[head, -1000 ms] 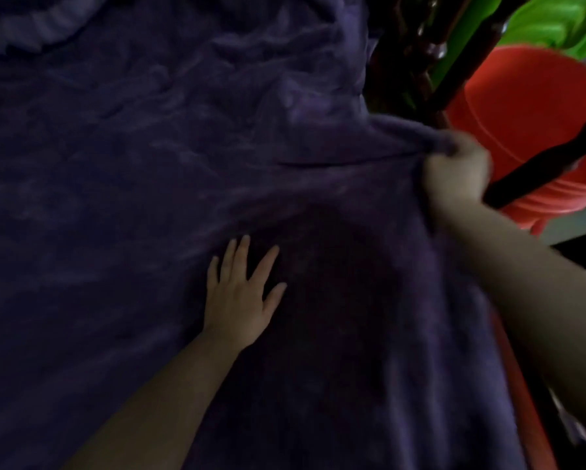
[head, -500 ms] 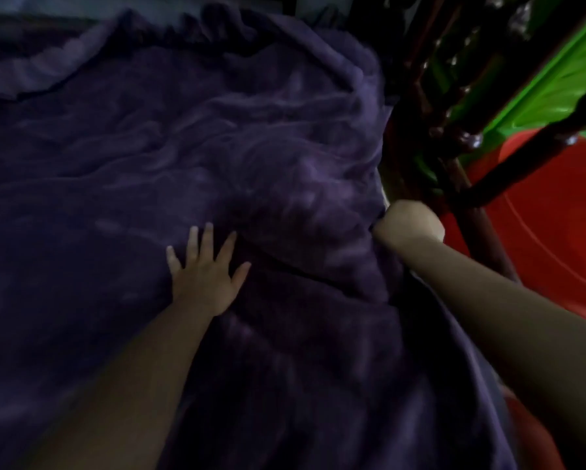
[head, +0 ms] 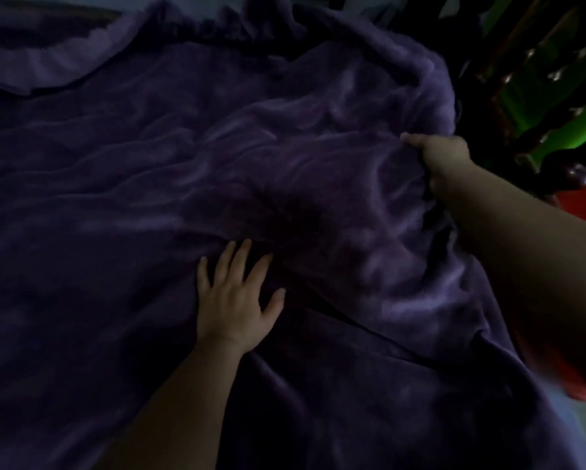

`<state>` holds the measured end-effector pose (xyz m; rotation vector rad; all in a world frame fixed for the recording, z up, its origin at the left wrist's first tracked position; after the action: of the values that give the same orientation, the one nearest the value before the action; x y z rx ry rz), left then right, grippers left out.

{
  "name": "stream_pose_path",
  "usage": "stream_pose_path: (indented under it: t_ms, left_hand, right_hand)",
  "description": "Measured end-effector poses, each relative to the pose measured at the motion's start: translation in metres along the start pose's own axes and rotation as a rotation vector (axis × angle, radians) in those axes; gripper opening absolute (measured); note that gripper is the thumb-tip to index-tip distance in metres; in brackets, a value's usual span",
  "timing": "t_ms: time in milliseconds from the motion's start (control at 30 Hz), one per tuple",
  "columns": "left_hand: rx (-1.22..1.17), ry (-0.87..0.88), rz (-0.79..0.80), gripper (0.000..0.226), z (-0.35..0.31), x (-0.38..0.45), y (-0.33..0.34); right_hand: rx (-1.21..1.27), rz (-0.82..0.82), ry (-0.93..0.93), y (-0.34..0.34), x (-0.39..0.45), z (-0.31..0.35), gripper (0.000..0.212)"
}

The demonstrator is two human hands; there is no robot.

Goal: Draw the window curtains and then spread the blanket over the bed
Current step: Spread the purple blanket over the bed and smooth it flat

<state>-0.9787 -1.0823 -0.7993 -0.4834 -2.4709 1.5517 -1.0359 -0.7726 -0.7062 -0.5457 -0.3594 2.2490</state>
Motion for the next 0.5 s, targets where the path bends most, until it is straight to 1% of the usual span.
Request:
stream_pose_path:
  t_ms: [100,167,200,233,267,333,367,400,433,467,500]
  left_hand:
    - [-0.015,-0.049,0.13,0.061,0.003,0.005,0.001]
    - [-0.016,-0.065,0.201,0.064,-0.002,0.009,-0.011]
    - [-0.024,-0.066,0.194,0.067,-0.009,0.015,-0.023]
    - [-0.032,-0.055,0.152,0.071,-0.02,0.023,-0.04]
    - [-0.037,-0.029,0.092,0.075,-0.034,0.034,-0.058]
    - [-0.026,0.016,0.023,0.08,-0.062,0.057,-0.089]
    - [-0.025,0.023,-0.001,0.08,-0.071,0.07,-0.101]
    - [-0.026,0.019,-0.02,0.079,-0.075,0.082,-0.109]
    - [-0.026,0.009,-0.022,0.077,-0.076,0.092,-0.113]
    - [-0.021,0.001,0.002,0.075,-0.076,0.101,-0.111]
    - [-0.017,-0.011,0.055,0.074,-0.074,0.108,-0.103]
  right_hand:
    - [-0.281,-0.091,-0.329,-0.024,-0.026,0.069,0.046]
    - [-0.412,-0.139,-0.527,-0.037,-0.049,0.121,0.04]
    - [-0.462,-0.181,-0.617,-0.044,-0.059,0.149,0.038]
    - [-0.483,-0.229,-0.698,-0.053,-0.068,0.175,0.037]
    - [-0.459,-0.284,-0.77,-0.064,-0.076,0.201,0.037]
    - [-0.38,-0.375,-0.87,-0.087,-0.083,0.24,0.04]
    - [-0.382,-0.421,-0.889,-0.095,-0.08,0.251,0.044]
    - [-0.416,-0.471,-0.87,-0.1,-0.071,0.255,0.049]
    - [-0.467,-0.524,-0.788,-0.104,-0.055,0.25,0.055]
    - [-0.511,-0.572,-0.629,-0.106,-0.038,0.237,0.06]
    - [-0.55,-0.604,-0.428,-0.107,-0.022,0.216,0.061]
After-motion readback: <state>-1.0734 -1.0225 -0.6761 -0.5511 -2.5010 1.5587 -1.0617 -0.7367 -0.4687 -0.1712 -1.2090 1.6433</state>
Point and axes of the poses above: each hand's wrist, its own x-axis towards the middle knuckle, its own y-axis out of the palm, z = x × y, the point moved 8 cm from there along x, towards the middle knuckle, and after that the axes turned 11 degrees about -x, right-handed, at the moved point
